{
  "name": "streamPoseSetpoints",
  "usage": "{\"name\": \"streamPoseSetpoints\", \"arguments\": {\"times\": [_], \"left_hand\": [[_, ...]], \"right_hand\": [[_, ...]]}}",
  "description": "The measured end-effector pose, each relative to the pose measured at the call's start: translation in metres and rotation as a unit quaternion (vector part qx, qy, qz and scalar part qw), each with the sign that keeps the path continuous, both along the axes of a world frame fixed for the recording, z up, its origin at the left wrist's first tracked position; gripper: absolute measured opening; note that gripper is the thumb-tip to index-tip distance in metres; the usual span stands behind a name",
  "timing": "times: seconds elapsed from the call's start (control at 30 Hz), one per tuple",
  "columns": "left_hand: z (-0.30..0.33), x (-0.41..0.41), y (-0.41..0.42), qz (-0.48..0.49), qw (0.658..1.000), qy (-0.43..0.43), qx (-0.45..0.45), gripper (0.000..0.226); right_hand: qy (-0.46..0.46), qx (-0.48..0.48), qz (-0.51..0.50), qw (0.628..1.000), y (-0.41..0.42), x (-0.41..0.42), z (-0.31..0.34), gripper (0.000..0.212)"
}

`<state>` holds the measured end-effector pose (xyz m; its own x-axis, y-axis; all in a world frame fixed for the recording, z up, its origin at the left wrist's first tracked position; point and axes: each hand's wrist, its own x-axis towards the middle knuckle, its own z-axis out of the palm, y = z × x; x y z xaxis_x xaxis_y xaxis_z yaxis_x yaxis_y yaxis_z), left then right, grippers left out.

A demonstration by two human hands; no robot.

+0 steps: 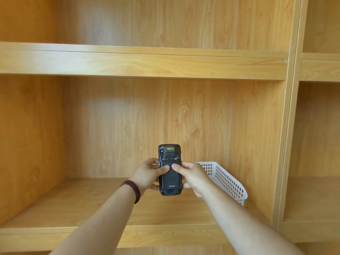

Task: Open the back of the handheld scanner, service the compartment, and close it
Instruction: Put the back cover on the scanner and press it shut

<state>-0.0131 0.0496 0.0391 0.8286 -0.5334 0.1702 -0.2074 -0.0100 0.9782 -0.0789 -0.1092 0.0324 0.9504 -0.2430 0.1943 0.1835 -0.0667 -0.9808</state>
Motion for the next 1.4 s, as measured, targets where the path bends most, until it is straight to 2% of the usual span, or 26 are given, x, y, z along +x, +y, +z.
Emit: {"name": "streamPoseSetpoints", "arguments": {"times": [0.13, 0.23, 0.43, 0.83, 0.93, 1.03, 1.13, 1.27, 1.33, 1.4], "left_hand": [[-0.002, 0.002, 0.005, -0.041, 0.999, 0.002, 0.009, 0.032], [-0.004, 0.002, 0.007, -0.032, 0.999, -0.001, 0.006, 0.032], [-0.005, -0.002, 0.009, -0.024, 1.0, 0.016, 0.008, 0.032], [-0.014, 0.005, -0.003, 0.081, 0.992, 0.092, 0.025, 0.027], [-0.019, 0.013, -0.012, 0.103, 0.988, 0.106, 0.045, 0.022], [-0.026, 0.023, -0.023, 0.124, 0.98, 0.137, 0.075, 0.018], [-0.038, 0.037, -0.032, 0.14, 0.972, 0.15, 0.115, 0.017], [-0.052, 0.05, -0.042, 0.162, 0.961, 0.112, 0.191, 0.022], [-0.058, 0.057, -0.045, 0.161, 0.96, 0.123, 0.191, 0.022], [-0.063, 0.061, -0.047, 0.16, 0.96, 0.137, 0.187, 0.022]], "right_hand": [[0.017, 0.01, 0.016, 1.0, -0.004, -0.001, -0.001, 0.024], [0.021, 0.02, 0.05, 0.998, -0.006, -0.002, -0.003, 0.024], [0.026, 0.012, 0.047, 0.998, -0.003, -0.005, -0.003, 0.026], [0.079, 0.015, -0.022, 0.997, 0.003, 0.007, -0.014, 0.026], [0.12, -0.035, -0.047, 0.991, 0.003, 0.015, -0.015, 0.025], [0.187, -0.133, -0.094, 0.969, 0.003, 0.028, -0.02, 0.031], [0.223, -0.142, -0.1, 0.959, 0.001, 0.039, -0.027, 0.035], [0.256, -0.193, -0.097, 0.942, -0.001, 0.047, -0.035, 0.017], [0.272, -0.215, -0.098, 0.933, -0.001, 0.054, -0.04, 0.025], [0.287, -0.236, -0.101, 0.923, -0.002, 0.061, -0.045, 0.023]]}}
